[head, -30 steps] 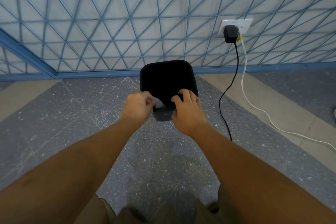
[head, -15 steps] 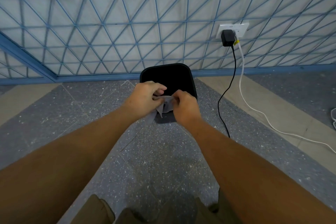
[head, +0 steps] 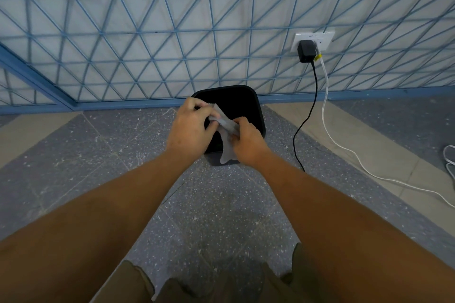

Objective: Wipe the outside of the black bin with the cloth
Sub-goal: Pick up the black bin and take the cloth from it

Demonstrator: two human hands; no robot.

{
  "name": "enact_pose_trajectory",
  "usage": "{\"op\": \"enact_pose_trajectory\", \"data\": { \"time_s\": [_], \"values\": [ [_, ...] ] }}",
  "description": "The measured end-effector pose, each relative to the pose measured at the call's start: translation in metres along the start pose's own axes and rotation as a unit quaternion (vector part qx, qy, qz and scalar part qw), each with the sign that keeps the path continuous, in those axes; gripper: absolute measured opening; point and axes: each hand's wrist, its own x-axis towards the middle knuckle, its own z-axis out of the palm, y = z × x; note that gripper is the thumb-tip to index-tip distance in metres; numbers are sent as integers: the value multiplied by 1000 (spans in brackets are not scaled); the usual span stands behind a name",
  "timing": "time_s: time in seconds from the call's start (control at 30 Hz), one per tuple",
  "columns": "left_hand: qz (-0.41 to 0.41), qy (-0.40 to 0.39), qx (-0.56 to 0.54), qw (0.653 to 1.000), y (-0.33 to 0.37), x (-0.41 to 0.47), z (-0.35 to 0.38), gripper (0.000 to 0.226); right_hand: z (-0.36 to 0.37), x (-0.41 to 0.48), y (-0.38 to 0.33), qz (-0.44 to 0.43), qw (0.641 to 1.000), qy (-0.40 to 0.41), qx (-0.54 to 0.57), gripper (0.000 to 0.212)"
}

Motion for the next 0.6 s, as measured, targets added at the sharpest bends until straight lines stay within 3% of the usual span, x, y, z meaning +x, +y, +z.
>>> {"op": "enact_pose_trajectory", "data": {
  "time_s": [0.07, 0.13, 0.2, 0.33, 0.47, 0.6],
  "values": [
    [-39, -4, -8, 999, 1, -4, 4, 36, -2, 0, 2, 21, 999, 38, -9, 18],
    [-90, -31, 9, 995, 2, -10, 9, 54, -6, -2, 6, 51, 995, 85, 10, 27],
    [-113, -108, 66, 985, -1, -15, 17, 60, -12, -8, 9, 68, 987, 144, 21, 39],
    [-11, -297, 243, 923, -6, -27, 31, 56, -29, -15, 8, 128, 950, 257, 126, 43],
    [24, -314, 266, 911, -5, -31, 43, 46, -49, -8, 17, 153, 898, 345, 228, 33],
    [41, -341, 276, 898, -6, -31, 50, 40, -62, -7, 31, 174, 887, 337, 263, 25]
  ]
}}
